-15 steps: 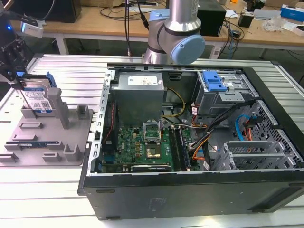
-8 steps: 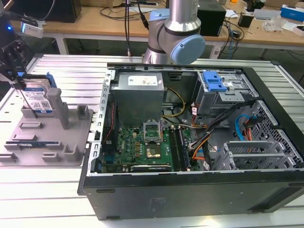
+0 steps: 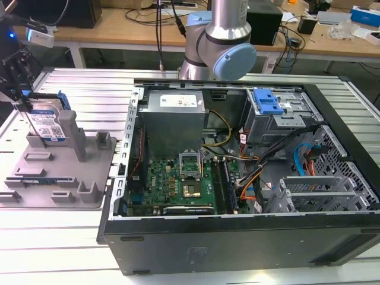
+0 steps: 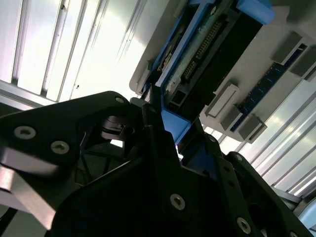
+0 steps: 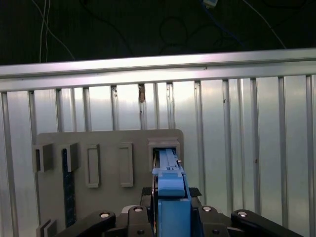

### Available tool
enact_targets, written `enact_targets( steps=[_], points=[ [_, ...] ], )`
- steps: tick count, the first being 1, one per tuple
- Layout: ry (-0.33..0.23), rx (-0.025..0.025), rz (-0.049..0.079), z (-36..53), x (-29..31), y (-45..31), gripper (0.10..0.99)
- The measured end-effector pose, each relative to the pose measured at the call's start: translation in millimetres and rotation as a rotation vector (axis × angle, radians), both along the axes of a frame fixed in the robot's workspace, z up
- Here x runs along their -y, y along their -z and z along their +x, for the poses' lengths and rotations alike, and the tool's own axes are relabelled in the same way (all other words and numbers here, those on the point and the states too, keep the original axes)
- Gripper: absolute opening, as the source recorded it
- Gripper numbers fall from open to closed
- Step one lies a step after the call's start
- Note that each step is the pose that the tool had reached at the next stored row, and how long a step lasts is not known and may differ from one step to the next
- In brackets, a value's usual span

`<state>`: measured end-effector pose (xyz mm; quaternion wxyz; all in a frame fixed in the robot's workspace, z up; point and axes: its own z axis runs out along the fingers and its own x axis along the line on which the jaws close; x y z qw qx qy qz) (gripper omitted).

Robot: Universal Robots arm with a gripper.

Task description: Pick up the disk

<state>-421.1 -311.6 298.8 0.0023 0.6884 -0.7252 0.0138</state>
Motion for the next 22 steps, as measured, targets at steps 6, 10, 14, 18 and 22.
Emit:
enact_targets(
  steps=[6, 10, 14, 18, 22],
  points=[
    [0.000, 0.0001, 0.000, 0.0, 0.0, 0.1, 0.369],
    [0.000, 0.0004, -0.001, 0.0, 0.0, -2.2, 0.369],
    [0.000, 0.0001, -0.006, 0.0, 0.0, -13.4, 0.369],
    [0.000, 0.0001, -0.006, 0.0, 0.0, -28.0, 0.369],
    [0.000, 0.0006, -0.006, 0.0, 0.0, -49.6, 0.369]
  ],
)
